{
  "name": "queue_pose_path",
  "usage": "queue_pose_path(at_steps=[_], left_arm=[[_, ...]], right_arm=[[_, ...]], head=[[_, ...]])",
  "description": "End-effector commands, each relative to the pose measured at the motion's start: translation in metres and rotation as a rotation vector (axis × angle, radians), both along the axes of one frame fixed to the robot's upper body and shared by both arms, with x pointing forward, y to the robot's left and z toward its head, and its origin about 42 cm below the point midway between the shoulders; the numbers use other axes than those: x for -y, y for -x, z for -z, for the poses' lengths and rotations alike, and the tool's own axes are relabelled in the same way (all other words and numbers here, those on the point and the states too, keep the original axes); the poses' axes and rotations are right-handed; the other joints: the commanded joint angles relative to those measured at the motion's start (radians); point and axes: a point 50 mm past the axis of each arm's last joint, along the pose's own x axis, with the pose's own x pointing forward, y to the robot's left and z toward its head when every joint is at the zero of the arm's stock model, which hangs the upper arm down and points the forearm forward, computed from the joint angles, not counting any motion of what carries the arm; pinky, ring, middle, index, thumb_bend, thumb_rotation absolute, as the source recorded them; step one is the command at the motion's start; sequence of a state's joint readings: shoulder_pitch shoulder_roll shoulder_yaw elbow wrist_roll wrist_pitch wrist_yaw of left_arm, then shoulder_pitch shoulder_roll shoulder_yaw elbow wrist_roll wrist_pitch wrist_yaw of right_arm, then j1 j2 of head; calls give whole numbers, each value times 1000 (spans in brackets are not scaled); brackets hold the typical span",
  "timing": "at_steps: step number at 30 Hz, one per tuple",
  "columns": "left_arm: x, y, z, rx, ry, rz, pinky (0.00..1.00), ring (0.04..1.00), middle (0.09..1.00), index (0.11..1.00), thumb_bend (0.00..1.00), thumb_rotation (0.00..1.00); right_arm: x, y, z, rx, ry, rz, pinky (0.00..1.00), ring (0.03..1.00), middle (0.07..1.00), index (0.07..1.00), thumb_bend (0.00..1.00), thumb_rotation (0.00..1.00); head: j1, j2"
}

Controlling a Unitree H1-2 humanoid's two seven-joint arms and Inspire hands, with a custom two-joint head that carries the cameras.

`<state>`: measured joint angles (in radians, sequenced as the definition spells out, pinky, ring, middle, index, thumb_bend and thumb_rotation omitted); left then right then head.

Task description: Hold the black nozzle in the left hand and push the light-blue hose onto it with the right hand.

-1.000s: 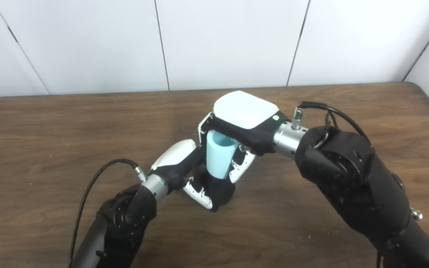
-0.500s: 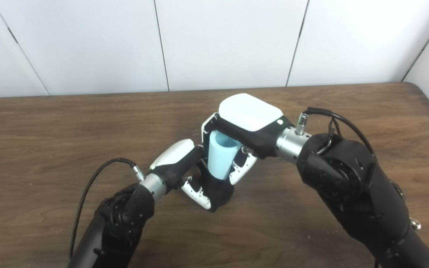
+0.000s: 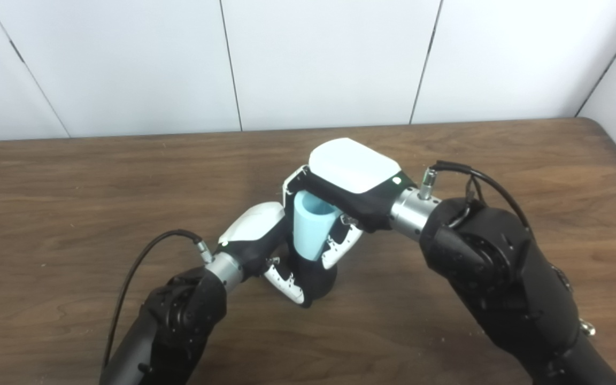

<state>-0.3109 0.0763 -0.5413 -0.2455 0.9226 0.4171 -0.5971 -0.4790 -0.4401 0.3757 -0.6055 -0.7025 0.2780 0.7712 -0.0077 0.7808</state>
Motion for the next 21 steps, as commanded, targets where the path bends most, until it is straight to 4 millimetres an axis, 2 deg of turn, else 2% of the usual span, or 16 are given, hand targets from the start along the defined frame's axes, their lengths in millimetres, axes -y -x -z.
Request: queue_pose_path(at_steps=[1,3,5,11,17,21], left_arm=[[9,25,30,-141,-85,111,773,669,535,453,511,0],[9,26,29,-106,-109,125,830,706,544,451,513,0],[9,27,29,-61,-140,135,864,738,503,477,521,0],[6,28,30,12,-212,131,852,714,495,482,523,0],[3,27,32,-22,-186,109,855,712,494,483,523,0],[1,25,35,-57,-163,97,858,713,546,447,514,0]], right_arm=[[-4,-2,14,-45,30,-23,329,444,493,475,502,0],[-4,-2,15,-44,29,-24,329,446,490,476,502,0],[-3,-3,16,-46,27,-25,330,445,488,478,502,0],[-2,-4,17,-50,26,-23,331,443,488,478,502,0],[-2,1,17,-61,31,-30,341,448,483,470,503,0],[-1,1,18,-63,48,-31,335,452,484,468,503,0]], head=[[-2,2],[-2,2],[0,3],[-2,11],[-4,16],[-8,17]])
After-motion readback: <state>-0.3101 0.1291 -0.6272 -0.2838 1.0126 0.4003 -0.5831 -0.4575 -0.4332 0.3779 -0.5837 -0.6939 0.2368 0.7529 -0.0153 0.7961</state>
